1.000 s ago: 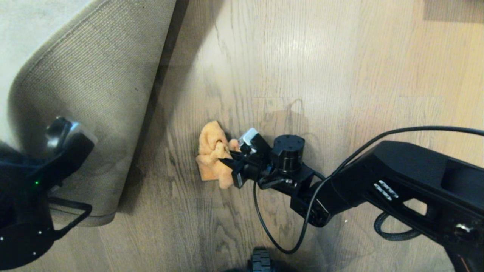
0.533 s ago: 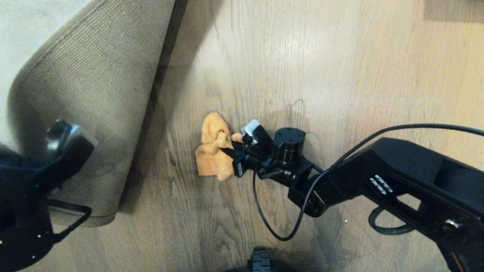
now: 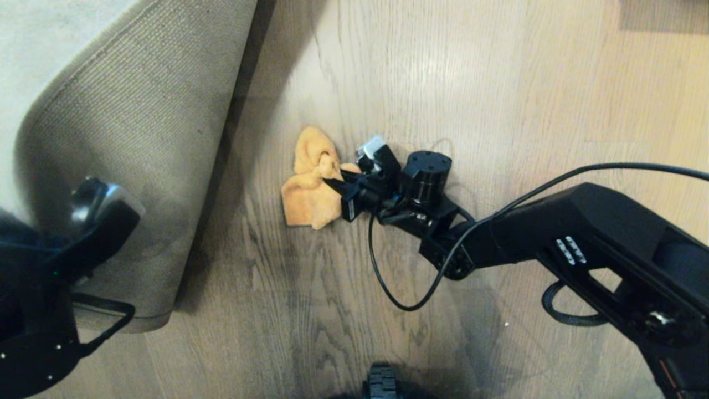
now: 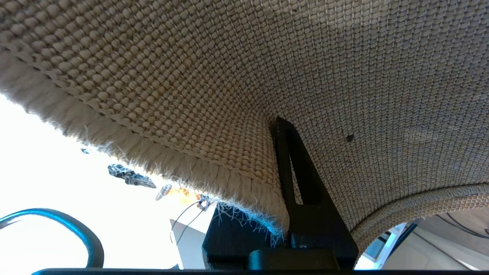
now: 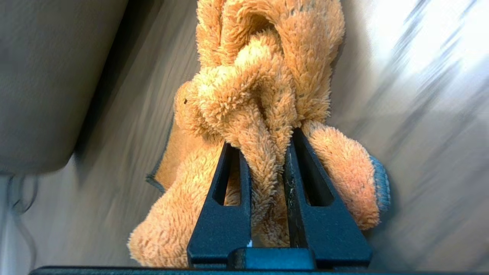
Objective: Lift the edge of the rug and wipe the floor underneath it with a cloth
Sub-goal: Wipe the floor under the carpet with a rag
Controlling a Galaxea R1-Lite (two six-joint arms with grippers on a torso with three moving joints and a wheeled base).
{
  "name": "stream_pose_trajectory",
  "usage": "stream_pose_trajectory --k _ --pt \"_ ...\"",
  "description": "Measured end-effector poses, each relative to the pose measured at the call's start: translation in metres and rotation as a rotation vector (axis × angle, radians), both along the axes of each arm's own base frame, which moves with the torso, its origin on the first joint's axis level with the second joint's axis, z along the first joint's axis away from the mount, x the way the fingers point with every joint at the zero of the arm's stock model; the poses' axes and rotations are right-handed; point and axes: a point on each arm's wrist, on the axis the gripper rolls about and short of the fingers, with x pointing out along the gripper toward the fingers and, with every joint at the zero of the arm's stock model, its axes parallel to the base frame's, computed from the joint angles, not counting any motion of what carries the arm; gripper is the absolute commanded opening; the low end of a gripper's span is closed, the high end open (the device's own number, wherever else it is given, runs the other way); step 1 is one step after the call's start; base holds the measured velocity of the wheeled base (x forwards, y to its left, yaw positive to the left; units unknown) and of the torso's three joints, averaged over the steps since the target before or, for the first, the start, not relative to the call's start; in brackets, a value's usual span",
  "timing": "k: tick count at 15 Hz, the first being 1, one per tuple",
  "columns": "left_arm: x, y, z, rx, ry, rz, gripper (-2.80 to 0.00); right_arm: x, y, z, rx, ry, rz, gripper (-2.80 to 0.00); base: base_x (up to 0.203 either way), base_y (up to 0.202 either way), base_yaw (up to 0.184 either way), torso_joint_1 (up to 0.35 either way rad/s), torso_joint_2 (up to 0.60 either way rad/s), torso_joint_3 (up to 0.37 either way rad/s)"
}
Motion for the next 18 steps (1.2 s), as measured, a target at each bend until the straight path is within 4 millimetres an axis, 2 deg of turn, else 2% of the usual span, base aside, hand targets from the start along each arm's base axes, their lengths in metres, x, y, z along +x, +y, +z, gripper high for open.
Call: stream_pose_trajectory --k 7,10,14,18 --pt "0.000 0.000 0.000 0.001 0.003 -0.001 -2.80 0.024 -0.022 0.045 0.047 -0.070 -0.067 -2.80 0.000 0.000 0.000 0.000 0.00 0.000" --pt "0.000 0.000 -0.001 0.002 0.003 -0.002 -2.80 0.027 -0.026 0.056 0.055 -0.083 -0.080 -2.80 0.000 0.000 0.000 0.000 0.00 0.000" --pt "0.001 0.000 -0.001 0.002 0.004 -0.001 -2.80 0.023 -0.023 0.056 0.054 -0.080 -0.076 -2.80 0.000 0.000 0.000 0.000 0.00 0.000" --pt "0.001 0.000 -0.001 0.002 0.004 -0.001 -2.80 0.012 -0.011 0.045 0.032 -0.049 -0.046 -2.80 0.000 0.000 0.000 0.000 0.00 0.000"
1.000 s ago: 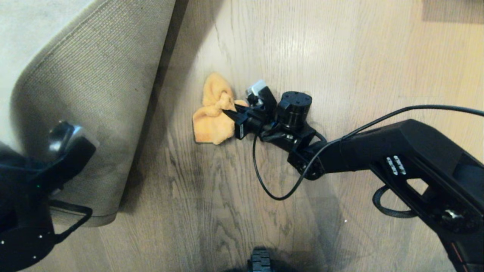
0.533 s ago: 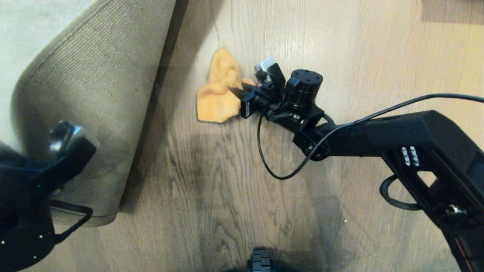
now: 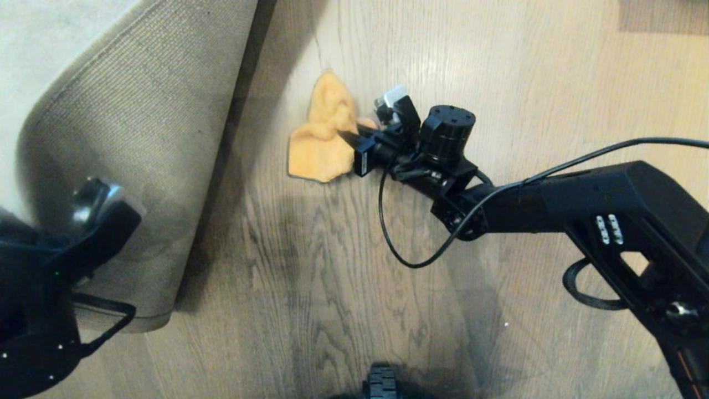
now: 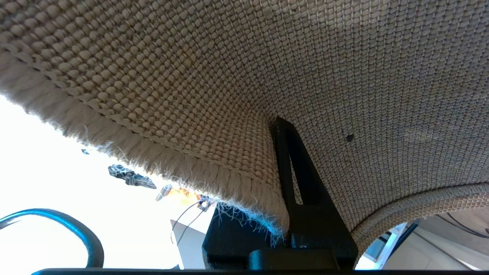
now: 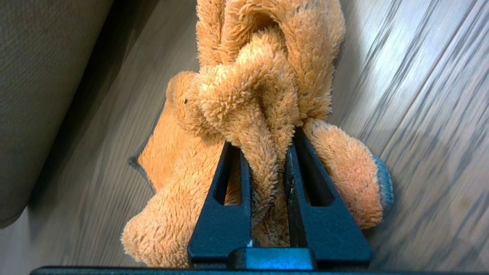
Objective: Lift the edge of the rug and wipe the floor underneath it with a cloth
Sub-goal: Wipe the floor under the carpet with a rag
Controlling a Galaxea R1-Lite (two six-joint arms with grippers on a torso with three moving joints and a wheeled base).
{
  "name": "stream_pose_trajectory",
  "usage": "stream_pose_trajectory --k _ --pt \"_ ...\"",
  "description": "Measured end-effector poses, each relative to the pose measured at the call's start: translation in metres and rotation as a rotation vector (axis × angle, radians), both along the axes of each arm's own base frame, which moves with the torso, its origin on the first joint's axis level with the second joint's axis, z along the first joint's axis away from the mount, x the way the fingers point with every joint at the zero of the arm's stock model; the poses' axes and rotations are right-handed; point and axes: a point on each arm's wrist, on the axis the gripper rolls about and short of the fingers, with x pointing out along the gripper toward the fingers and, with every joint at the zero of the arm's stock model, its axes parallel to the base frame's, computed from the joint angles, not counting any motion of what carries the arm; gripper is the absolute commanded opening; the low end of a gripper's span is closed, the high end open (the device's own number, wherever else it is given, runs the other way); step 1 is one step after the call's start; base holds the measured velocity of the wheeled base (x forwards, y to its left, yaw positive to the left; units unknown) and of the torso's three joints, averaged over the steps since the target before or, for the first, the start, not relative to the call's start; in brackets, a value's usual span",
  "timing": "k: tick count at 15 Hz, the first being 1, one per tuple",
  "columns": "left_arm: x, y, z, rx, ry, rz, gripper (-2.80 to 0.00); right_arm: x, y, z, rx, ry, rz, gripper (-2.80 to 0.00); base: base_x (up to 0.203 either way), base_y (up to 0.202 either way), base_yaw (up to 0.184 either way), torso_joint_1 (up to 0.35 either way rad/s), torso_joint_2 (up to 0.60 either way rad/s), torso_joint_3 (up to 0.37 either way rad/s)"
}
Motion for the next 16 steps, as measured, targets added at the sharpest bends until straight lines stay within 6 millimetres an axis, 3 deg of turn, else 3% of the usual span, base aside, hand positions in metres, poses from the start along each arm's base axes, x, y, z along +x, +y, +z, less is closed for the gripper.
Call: stream_pose_trajectory --k 5,10,13,16 --pt "0.000 0.000 0.000 0.000 0.000 0.000 -2.80 -0.027 0.007 -0.034 -0.074 0.103 0.045 -2.80 0.000 0.000 0.000 0.000 0.00 0.000" --pt "0.000 0.000 0.000 -0.001 -0.001 -0.001 -2.80 -0.079 -0.004 -0.086 -0.168 0.223 0.093 -2.80 0.000 0.000 0.000 0.000 0.00 0.000" --pt "0.000 0.000 -0.001 -0.001 0.000 -0.001 -2.80 -0.112 -0.007 -0.099 -0.198 0.248 0.141 -2.80 0.000 0.000 0.000 0.000 0.00 0.000" --pt "0.000 0.000 0.000 -0.001 0.001 0.000 -2.80 -0.127 -0.007 -0.113 -0.239 0.296 0.169 -2.80 0.000 0.000 0.000 0.000 0.00 0.000"
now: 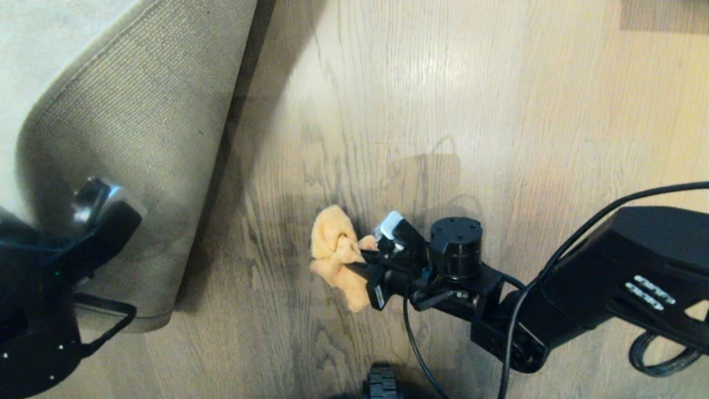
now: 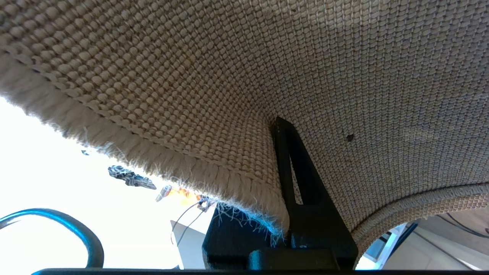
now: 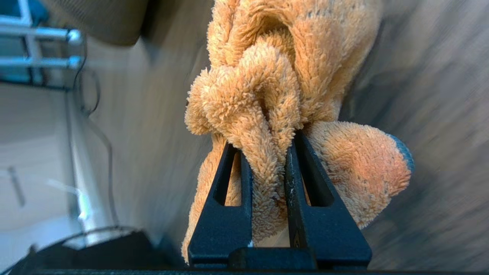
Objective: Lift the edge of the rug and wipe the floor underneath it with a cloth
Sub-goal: Wipe the floor under the carpet with a rag
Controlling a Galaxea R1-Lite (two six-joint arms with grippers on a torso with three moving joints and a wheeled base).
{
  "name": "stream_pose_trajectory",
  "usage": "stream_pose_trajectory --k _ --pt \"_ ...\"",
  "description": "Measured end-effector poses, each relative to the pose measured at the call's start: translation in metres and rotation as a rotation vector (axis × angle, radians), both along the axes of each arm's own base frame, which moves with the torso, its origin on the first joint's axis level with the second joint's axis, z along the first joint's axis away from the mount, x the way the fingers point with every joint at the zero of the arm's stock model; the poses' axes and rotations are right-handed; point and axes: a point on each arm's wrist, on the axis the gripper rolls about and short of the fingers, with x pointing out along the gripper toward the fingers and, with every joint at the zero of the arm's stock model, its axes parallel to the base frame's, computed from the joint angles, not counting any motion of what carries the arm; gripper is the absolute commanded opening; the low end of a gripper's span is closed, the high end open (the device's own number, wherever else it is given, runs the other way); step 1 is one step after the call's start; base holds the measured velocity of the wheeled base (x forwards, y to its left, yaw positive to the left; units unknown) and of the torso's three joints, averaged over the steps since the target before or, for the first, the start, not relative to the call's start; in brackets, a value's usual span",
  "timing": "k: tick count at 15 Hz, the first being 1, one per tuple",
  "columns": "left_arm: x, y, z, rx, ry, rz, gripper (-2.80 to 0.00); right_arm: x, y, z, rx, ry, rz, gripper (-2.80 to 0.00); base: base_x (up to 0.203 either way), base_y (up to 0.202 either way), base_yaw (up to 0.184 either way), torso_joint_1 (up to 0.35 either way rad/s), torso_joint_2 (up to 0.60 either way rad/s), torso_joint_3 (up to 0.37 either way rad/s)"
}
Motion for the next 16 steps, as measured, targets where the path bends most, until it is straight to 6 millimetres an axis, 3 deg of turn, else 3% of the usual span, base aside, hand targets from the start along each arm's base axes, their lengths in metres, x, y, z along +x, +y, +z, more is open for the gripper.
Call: stream_pose_trajectory --k 4,10,16 --pt "-0.001 0.000 -0.002 0.003 0.008 0.000 -2.80 0.001 0.007 -0.016 -0.022 0.028 0.016 -2.80 0.000 0.000 0.000 0.000 0.00 0.000" --pt "-0.003 0.001 -0.008 0.013 0.031 -0.004 -2.80 0.027 0.030 -0.020 0.059 0.001 0.015 -2.80 0.000 0.000 0.000 0.000 0.00 0.000" --pt "-0.001 0.000 -0.010 0.016 0.039 -0.005 -2.80 0.054 0.033 0.002 0.123 -0.055 -0.021 -2.80 0.000 0.000 0.000 0.000 0.00 0.000"
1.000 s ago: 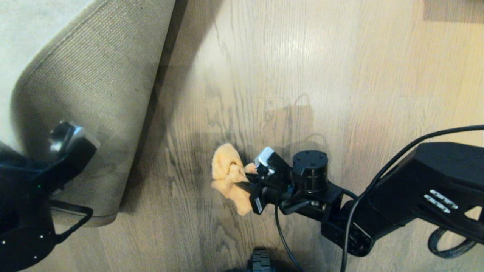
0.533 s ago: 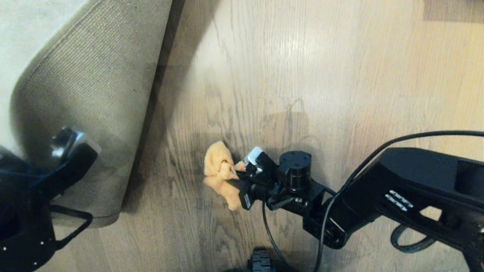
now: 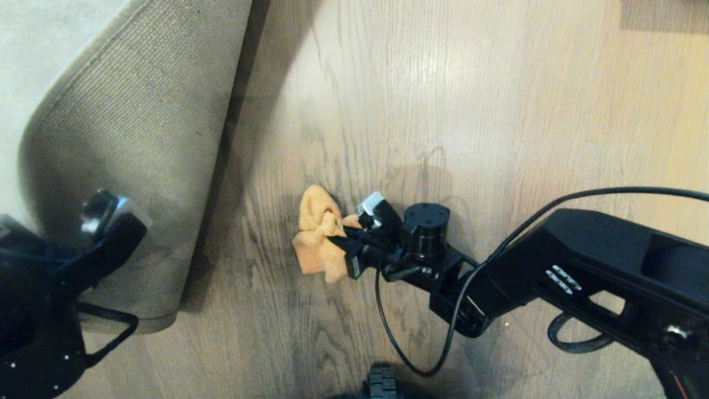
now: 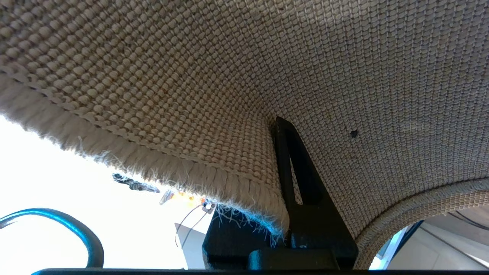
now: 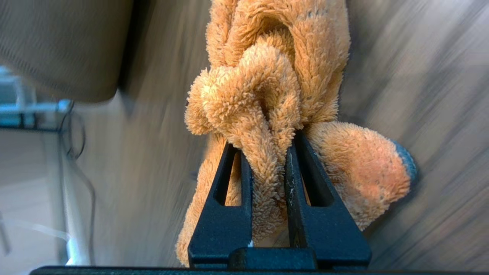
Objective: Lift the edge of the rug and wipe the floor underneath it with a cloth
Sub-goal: Wipe the floor under the carpet with a rag
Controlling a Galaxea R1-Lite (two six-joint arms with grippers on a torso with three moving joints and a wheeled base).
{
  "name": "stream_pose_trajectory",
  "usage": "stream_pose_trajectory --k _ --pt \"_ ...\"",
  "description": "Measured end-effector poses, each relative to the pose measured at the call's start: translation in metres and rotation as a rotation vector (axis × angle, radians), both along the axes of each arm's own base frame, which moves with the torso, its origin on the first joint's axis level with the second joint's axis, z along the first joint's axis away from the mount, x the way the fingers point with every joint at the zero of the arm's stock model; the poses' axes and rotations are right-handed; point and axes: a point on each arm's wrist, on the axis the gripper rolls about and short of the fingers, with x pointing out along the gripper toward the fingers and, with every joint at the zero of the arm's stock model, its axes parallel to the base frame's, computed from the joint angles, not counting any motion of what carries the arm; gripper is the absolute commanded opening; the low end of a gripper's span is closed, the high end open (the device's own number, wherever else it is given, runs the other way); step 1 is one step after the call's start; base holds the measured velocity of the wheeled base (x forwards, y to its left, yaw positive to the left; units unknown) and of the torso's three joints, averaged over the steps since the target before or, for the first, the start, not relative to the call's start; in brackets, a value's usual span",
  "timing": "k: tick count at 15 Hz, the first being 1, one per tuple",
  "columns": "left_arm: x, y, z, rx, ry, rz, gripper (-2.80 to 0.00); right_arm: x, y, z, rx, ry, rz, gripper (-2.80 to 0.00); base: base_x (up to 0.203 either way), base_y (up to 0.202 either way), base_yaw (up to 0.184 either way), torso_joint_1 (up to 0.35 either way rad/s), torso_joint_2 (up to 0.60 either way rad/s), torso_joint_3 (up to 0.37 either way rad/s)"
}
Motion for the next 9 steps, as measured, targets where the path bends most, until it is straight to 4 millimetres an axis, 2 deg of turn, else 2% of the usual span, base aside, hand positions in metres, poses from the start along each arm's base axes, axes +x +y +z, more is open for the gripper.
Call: stream_pose_trajectory --k 5,9 --pt "0.000 0.000 -0.002 0.002 0.005 0.000 -2.80 0.022 -0.001 0.038 0.053 -0.064 -0.032 -2.80 0.000 0.000 0.000 0.000 0.00 0.000" --pt "0.000 0.000 -0.002 0.002 0.006 -0.001 -2.80 0.046 -0.017 0.067 0.089 -0.113 -0.083 -2.80 0.000 0.000 0.000 0.000 0.00 0.000"
